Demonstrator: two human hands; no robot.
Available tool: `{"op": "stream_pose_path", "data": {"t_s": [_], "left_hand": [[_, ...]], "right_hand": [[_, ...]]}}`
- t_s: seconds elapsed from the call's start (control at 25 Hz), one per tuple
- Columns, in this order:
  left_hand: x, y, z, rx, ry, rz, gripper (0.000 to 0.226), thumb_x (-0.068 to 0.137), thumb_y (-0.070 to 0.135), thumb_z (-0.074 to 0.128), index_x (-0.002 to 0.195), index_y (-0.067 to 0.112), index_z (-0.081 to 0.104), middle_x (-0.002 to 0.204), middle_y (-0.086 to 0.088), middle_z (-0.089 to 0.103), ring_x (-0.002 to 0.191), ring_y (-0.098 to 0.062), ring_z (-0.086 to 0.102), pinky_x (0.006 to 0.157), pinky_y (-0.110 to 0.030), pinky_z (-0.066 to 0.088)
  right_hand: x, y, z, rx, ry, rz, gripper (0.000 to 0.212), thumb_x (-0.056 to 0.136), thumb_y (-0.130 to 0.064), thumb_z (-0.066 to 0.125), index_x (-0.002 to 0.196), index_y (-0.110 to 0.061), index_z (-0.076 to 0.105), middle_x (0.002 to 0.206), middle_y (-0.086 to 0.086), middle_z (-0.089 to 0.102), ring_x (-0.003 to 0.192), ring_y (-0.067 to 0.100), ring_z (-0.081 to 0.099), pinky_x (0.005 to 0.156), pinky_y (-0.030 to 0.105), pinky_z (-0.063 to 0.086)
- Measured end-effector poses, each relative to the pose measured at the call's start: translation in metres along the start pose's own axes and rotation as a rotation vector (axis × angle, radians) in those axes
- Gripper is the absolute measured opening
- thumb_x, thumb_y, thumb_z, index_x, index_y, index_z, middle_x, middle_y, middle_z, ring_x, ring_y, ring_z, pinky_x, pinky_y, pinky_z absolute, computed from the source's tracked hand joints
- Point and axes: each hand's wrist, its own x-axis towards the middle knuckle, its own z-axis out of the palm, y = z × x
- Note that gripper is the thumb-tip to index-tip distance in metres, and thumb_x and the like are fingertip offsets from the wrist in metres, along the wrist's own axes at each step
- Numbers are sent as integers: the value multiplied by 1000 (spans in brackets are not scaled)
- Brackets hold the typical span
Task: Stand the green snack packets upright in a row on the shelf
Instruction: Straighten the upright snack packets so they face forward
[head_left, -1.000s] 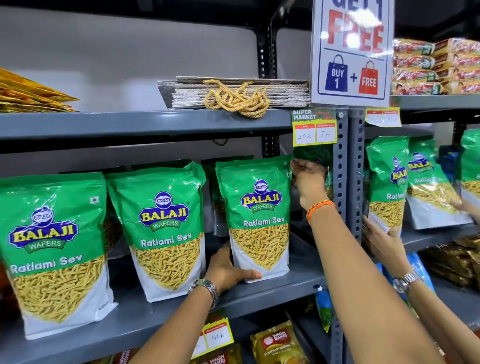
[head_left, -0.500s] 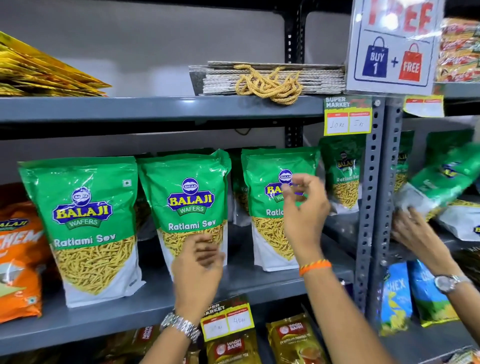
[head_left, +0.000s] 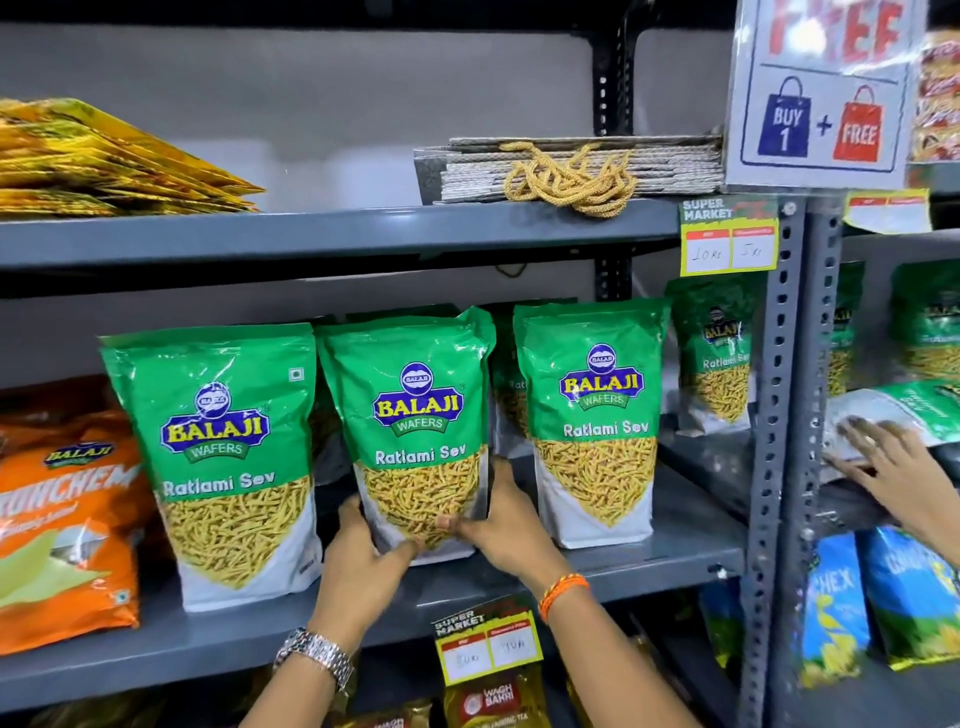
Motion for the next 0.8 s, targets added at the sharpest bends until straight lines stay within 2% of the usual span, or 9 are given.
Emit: {"op": "stream_pose_path", "data": {"t_s": [0.08, 0.16, 0.4, 0.52, 0.64, 0.8], "left_hand": [[1, -3, -2, 52, -16, 21, 55, 81, 19, 79, 122, 21, 43, 112, 1, 67, 100, -22, 66, 82, -41, 55], [0, -3, -2, 61, -14, 39, 56, 78, 23, 82, 120, 22, 46, 108, 0, 70, 95, -20, 69, 83, -47, 58], [-3, -1, -1, 62, -9, 70, 58, 73, 26, 86, 116, 30, 46, 105, 3, 72, 92, -16, 71, 81, -45, 60], [-3, -2, -1, 67, -6, 79, 59, 74, 25, 86, 118, 28, 47, 107, 2, 73, 94, -17, 71, 82, -44, 60], [-2, -3, -1, 58, -8, 78, 59, 74, 25, 86, 120, 24, 49, 108, 2, 73, 93, -17, 71, 81, -43, 60], [-1, -4, 0, 59, -10, 74, 59, 75, 21, 85, 121, 23, 49, 112, 0, 73, 98, -19, 72, 85, -42, 60]], "right_hand": [[-2, 2, -1, 21, -23, -2, 82, 82, -33, 83, 143, -9, 34, 138, 13, 63, 129, 30, 59, 105, 44, 49], [-4, 5, -5, 40, -40, -13, 77, 86, -30, 79, 144, -9, 33, 143, 11, 60, 133, 28, 56, 110, 44, 46], [-6, 9, -9, 57, -49, 3, 72, 88, -27, 77, 143, -10, 34, 138, 13, 62, 130, 29, 57, 110, 50, 46], [-7, 10, -8, 64, -31, -12, 72, 87, -27, 78, 144, -11, 35, 141, 9, 61, 133, 26, 56, 112, 46, 45], [-7, 11, -6, 39, 0, -13, 67, 86, -27, 79, 138, -14, 39, 136, 6, 65, 128, 24, 59, 107, 41, 48], [-8, 11, -5, 40, 3, -3, 67, 86, -29, 79, 137, -15, 39, 137, 6, 64, 129, 25, 59, 108, 43, 48]]}}
